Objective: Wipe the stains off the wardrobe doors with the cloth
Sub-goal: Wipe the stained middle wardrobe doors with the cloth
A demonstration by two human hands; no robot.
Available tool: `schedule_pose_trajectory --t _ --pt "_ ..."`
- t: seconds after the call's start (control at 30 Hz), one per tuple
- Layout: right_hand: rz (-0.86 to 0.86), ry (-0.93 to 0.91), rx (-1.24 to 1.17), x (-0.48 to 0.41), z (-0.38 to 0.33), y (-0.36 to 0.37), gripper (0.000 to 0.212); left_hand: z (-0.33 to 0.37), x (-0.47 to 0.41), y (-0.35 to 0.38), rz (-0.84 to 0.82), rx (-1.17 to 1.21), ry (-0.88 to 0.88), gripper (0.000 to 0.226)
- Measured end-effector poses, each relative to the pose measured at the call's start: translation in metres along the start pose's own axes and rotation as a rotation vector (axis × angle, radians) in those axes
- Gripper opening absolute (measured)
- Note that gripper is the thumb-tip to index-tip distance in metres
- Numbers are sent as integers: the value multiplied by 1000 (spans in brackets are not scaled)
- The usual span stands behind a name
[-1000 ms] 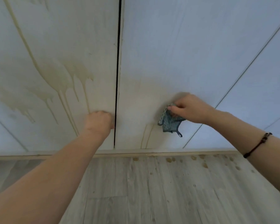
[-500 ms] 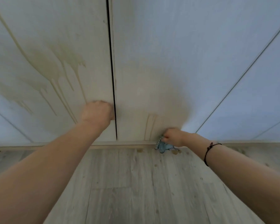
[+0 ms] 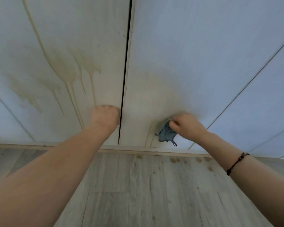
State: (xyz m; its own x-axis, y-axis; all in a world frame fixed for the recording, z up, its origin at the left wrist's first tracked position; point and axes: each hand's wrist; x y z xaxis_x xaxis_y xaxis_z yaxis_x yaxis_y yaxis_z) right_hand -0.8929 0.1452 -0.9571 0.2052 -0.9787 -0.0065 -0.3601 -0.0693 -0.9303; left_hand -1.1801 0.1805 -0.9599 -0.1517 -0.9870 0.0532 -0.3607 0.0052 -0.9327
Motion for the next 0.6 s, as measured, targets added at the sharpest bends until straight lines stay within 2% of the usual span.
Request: schedule_pose_trajectory --t 0.1,0.17,0.23,0.3,0.43,0.6 --pt "294 -61 -148 1 -39 -60 45 -1 2 -4 -26 40 -4 24" --pt "338 -74 -204 -7 -52 -75 40 -2 0 -4 -25 52 -2 26" --pt "246 -85 -222 -17 -55 -62 41 -3 -1 -3 -2 40 -5 24" --pt "50 -85 -217 -25 -45 -20 42 -1 -2 0 14 4 -8 22" --pt "-293 -27 -38 -33 -4 82 46 2 -5 3 41 -14 1 23" --pt "-501 84 32 -35 37 157 28 1 -9 10 56 7 17 19"
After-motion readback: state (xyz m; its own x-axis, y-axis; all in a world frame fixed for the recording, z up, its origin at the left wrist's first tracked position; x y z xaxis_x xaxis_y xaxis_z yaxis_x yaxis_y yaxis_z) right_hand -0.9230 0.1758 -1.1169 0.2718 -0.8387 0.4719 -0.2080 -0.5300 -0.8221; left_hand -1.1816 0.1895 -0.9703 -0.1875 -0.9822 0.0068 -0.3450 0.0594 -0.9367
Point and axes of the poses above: each hand's wrist, its own x-axis away from the middle knuckle, its own y-axis out of the palm, z = x × y, and after that the axes turned 15 degrees about -x, right-handed
